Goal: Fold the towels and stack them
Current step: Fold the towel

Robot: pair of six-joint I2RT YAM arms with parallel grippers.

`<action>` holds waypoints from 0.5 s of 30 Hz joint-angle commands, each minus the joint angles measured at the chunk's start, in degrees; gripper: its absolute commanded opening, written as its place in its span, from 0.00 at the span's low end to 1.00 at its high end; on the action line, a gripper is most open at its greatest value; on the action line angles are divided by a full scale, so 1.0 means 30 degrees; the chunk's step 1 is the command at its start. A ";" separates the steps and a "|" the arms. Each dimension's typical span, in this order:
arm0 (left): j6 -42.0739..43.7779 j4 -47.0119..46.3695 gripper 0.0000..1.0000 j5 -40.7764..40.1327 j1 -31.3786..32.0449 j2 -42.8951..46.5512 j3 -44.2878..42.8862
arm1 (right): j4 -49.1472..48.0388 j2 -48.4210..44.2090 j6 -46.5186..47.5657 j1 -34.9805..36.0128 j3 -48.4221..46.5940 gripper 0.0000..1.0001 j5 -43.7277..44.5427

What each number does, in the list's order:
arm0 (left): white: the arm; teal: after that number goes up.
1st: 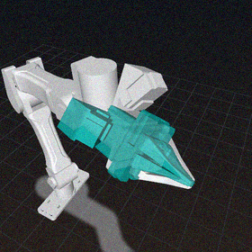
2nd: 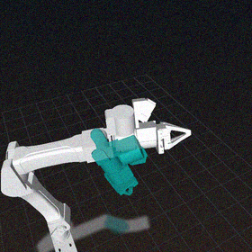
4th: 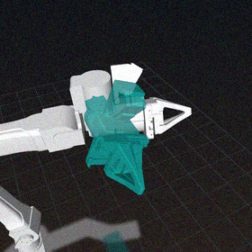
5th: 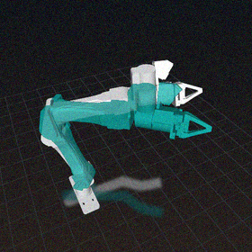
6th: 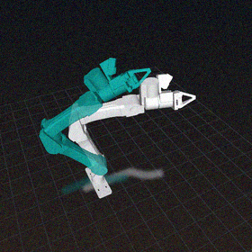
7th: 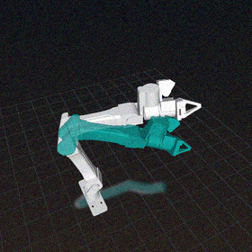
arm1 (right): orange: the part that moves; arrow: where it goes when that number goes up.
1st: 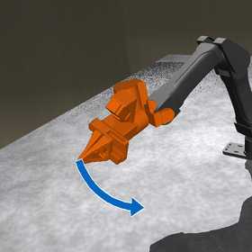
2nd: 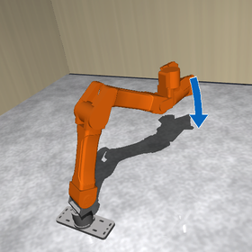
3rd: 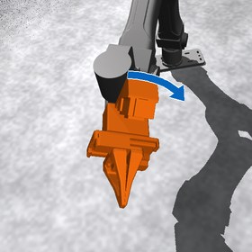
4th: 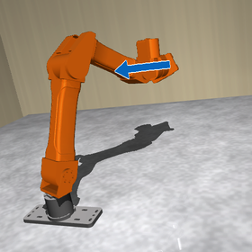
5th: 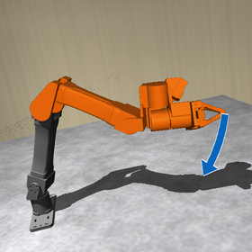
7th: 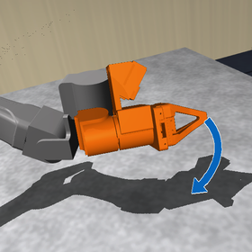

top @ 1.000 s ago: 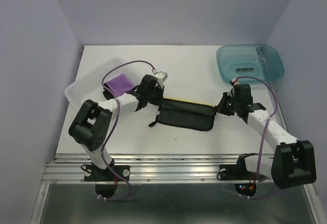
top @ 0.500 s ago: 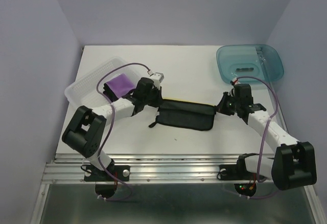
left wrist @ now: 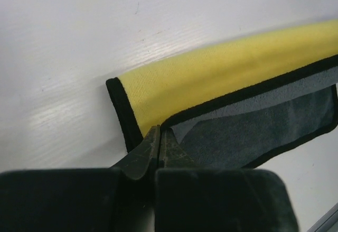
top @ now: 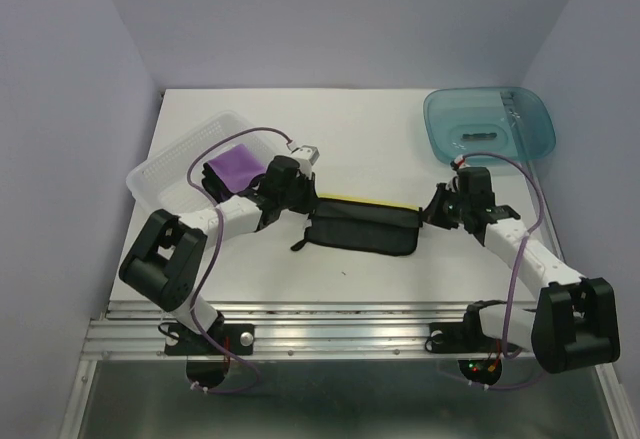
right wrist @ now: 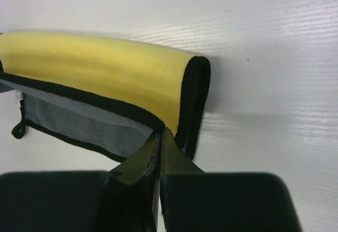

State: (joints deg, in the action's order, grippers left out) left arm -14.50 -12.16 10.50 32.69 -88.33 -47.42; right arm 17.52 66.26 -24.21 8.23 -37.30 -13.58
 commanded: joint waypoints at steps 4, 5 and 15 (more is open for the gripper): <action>-0.0644 -0.0370 0.00 -0.0483 0.0032 -0.0438 0.0455 | -0.1210 0.0735 -0.0046 -0.0106 0.1065 0.04 -0.0832; -0.0673 -0.0369 0.00 -0.0454 0.0032 -0.0293 0.0542 | -0.1385 0.0765 -0.0075 -0.0106 0.1211 0.04 -0.0978; -0.1873 0.0128 0.70 -0.0454 0.0236 0.2164 0.1975 | -0.0218 -0.0812 -0.0398 -0.0106 0.2501 0.41 -0.2327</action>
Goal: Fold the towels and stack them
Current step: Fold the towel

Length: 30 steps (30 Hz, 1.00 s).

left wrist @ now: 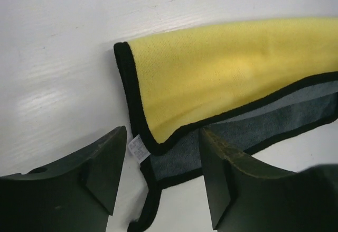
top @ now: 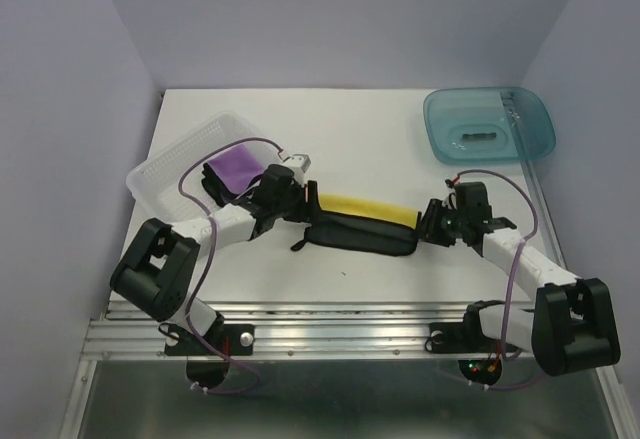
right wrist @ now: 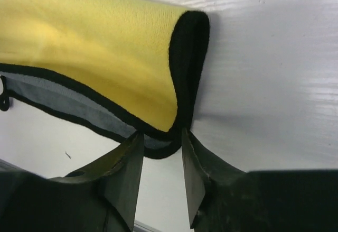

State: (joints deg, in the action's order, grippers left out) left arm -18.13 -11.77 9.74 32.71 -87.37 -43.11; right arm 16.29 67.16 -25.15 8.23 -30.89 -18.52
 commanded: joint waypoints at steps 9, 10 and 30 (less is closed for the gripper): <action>-0.1924 0.1432 0.99 -0.1456 0.0640 0.4777 0.1246 | 0.1980 -0.3428 -0.0260 -0.0106 -0.0541 1.00 -0.0537; -0.2012 0.1636 0.99 -0.1981 0.0640 0.4866 0.1217 | 0.1981 -0.3546 -0.0347 -0.0135 -0.0629 1.00 -0.0012; -0.1779 0.2634 0.41 -0.2338 0.0552 -0.2399 -0.2271 | -0.0214 0.1519 -0.0700 -0.0106 -0.0952 0.81 0.1107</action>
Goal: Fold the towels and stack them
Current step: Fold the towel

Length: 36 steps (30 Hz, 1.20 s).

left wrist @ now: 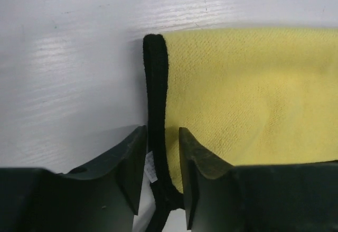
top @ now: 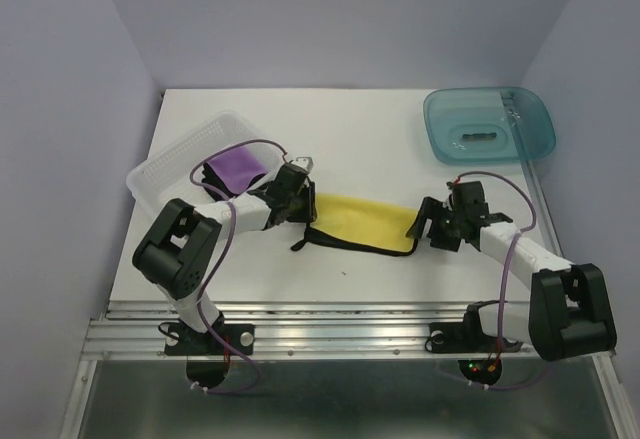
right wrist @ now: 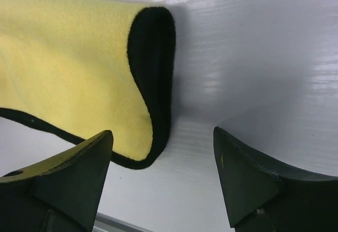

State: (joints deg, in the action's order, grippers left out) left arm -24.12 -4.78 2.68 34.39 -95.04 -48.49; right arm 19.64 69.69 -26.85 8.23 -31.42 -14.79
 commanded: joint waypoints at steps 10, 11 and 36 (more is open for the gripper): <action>-0.0105 -0.0429 0.03 0.0397 -0.0009 0.0041 0.0576 | -0.2386 0.2316 -0.0424 -0.0106 -0.0338 0.50 -0.1136; -0.0134 -0.0488 0.00 0.0542 -0.0009 0.0012 0.0635 | -0.2386 0.2317 -0.0396 -0.0106 -0.0337 0.47 -0.1049; -0.1744 -0.4147 0.00 0.2212 0.0020 0.1446 0.3271 | -0.1891 -0.1139 0.0512 -0.0077 -0.1215 0.01 -0.1074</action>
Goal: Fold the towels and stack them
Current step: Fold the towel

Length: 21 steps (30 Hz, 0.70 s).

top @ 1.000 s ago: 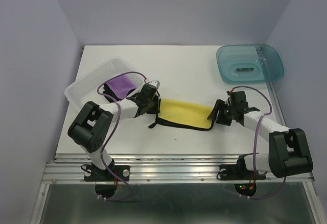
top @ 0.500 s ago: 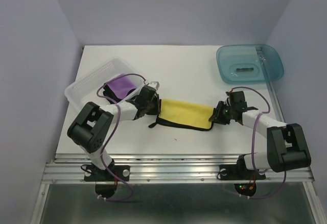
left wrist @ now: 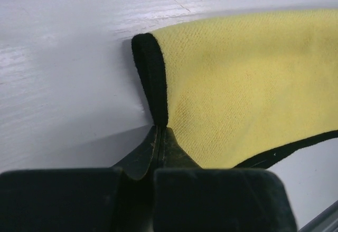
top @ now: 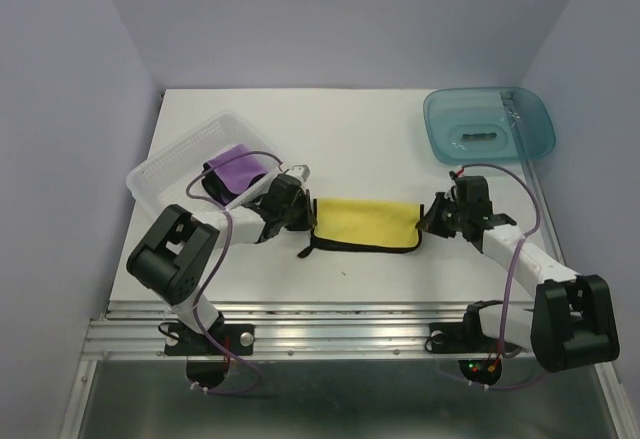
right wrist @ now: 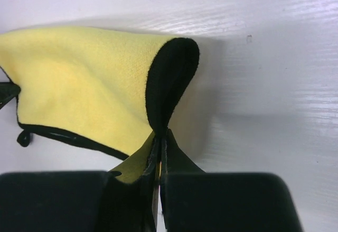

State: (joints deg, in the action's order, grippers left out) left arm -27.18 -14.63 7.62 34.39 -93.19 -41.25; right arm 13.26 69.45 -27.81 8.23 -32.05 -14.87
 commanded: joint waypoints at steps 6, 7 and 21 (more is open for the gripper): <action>-0.1223 -0.1714 0.00 0.1093 0.0050 0.0389 0.0979 | 0.0825 -0.1646 0.1126 -0.0048 -0.1648 0.01 -0.3357; -0.1282 -0.1801 0.00 0.1181 0.0108 0.0331 0.0920 | 0.0825 -0.1646 0.1068 -0.0019 -0.1737 0.01 -0.3594; -0.1604 -0.2270 0.00 0.1387 0.0635 0.0125 0.0597 | -0.0871 0.0197 -0.0718 0.3758 -0.3728 0.01 -0.4154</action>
State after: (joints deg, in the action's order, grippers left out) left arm -31.51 -19.09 11.00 35.70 -92.84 -38.98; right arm 14.87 68.31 -27.86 16.51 -39.13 -26.41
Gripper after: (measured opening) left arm 0.017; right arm 0.024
